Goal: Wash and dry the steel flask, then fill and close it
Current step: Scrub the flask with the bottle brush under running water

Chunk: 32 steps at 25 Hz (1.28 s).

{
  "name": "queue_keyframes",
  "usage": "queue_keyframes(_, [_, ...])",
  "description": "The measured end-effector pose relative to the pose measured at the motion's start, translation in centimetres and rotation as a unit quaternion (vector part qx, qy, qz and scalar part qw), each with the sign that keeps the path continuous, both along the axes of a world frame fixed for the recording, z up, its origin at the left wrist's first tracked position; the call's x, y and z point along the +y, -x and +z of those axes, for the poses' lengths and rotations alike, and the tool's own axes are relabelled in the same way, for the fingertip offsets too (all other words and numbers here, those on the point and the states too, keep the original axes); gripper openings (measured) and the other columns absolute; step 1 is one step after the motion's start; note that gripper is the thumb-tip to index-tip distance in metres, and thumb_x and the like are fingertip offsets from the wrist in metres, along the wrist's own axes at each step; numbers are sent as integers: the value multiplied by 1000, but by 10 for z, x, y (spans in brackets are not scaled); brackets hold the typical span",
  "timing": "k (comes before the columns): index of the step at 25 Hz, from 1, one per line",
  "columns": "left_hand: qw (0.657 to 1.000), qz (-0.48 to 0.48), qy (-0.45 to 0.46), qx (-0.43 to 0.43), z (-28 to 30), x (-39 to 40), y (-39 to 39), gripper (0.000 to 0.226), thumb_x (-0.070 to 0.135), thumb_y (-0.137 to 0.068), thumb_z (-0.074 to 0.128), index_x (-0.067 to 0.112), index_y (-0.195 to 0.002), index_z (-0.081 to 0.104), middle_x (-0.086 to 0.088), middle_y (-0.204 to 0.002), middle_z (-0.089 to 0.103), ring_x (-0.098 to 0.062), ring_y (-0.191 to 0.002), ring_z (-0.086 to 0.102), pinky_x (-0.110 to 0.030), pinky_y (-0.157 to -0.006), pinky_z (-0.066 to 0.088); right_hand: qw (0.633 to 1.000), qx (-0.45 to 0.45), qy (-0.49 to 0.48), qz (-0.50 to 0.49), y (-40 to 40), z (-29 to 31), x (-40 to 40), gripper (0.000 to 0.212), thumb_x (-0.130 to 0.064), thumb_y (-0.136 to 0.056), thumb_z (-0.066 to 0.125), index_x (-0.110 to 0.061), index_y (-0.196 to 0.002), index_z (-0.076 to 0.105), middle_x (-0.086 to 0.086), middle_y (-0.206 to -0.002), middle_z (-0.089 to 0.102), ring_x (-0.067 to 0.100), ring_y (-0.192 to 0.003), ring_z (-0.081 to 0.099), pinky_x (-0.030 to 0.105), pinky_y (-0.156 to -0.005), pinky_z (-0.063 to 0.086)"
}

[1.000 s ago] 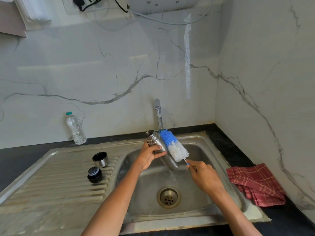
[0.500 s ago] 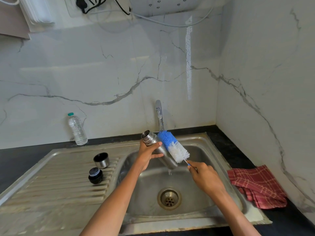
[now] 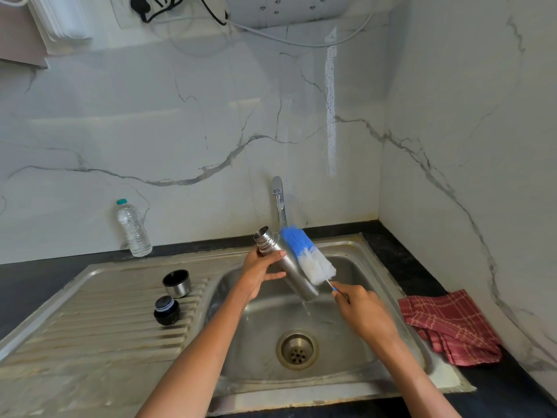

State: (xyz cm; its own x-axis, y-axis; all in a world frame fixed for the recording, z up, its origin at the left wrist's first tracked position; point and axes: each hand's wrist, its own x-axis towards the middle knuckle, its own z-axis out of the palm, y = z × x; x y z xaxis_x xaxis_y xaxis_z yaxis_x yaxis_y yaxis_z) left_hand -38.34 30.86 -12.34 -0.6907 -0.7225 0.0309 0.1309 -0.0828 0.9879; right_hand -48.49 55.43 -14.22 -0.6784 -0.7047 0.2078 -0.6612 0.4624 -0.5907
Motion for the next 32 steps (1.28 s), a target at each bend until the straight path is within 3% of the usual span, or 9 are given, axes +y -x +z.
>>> queue_keyframes(3, [993, 78, 66, -51, -1, -6, 3, 55, 27, -78, 87, 17, -125, 59, -2, -116, 71, -19, -106, 69, -44, -82, 63, 996, -14, -86, -22, 5, -4, -1, 34, -39, -102, 40, -36, -125, 65, 3, -112, 73, 30, -109, 65, 39, -84, 52])
queue_keyframes(6, [988, 132, 63, -40, -8, -15, 4, 61, 32, -73, 91, 17, -123, 59, -4, -114, 73, -19, -104, 69, -42, -91, 59, 999, -7, -42, 9, 0, 0, -3, 34, -42, -103, 43, -41, -132, 62, -3, -108, 75, 23, -107, 67, 36, -81, 52])
queue_keyframes(9, [988, 154, 8, 1, -9, -17, 0, 58, 26, -80, 87, 14, -127, 56, -6, -117, 72, -20, -108, 68, -42, -88, 58, 999, -23, 17, 27, -5, 1, -4, 37, -46, -103, 46, -45, -138, 57, -8, -103, 76, 17, -103, 68, 36, -83, 54])
queue_keyframes(14, [988, 149, -9, 44, -4, -16, -3, 49, 21, -85, 82, 12, -127, 58, -6, -116, 72, -20, -111, 68, -40, -81, 59, 996, -2, -86, -11, 0, 1, 0, 36, -37, -103, 40, -36, -131, 62, 3, -122, 71, 29, -115, 61, 40, -90, 51])
queue_keyframes(19, [987, 152, -15, 44, -4, -3, 3, 51, 23, -87, 81, 17, -130, 54, 1, -113, 72, -8, -97, 70, -34, -67, 57, 997, 6, 47, 54, -11, 5, -3, 38, -48, -103, 47, -54, -139, 52, -13, -101, 75, 12, -99, 68, 34, -79, 54])
queue_keyframes(23, [982, 169, -50, 62, -5, -3, 5, 58, 29, -83, 84, 21, -133, 55, -1, -118, 71, -13, -105, 68, -41, -73, 61, 999, 6, -41, -18, 0, -2, -1, 39, -45, -104, 41, -46, -141, 53, -2, -121, 71, 23, -114, 62, 37, -88, 50])
queue_keyframes(29, [964, 237, -90, 79, -7, -7, -1, 63, 29, -80, 86, 20, -134, 53, 0, -121, 68, -15, -109, 64, -57, -86, 59, 994, -56, -83, -36, 2, -7, -5, 32, -40, -104, 35, -27, -119, 61, 9, -115, 68, 34, -113, 60, 37, -85, 45])
queue_keyframes(31, [955, 261, -103, 96, -7, -8, -7, 61, 28, -83, 84, 18, -134, 53, -1, -123, 67, -18, -111, 64, -59, -87, 58, 990, -123, -68, -23, 5, -8, -7, 29, -38, -104, 38, -23, -107, 62, 9, -101, 69, 30, -98, 66, 33, -74, 44])
queue_keyframes(32, [950, 276, -109, 101, -6, -9, -10, 60, 28, -84, 84, 17, -134, 53, -3, -124, 67, -20, -111, 64, -59, -88, 58, 985, -164, -51, -8, 5, -6, -6, 26, -36, -103, 40, -23, -98, 61, 5, -87, 67, 24, -79, 66, 30, -65, 43])
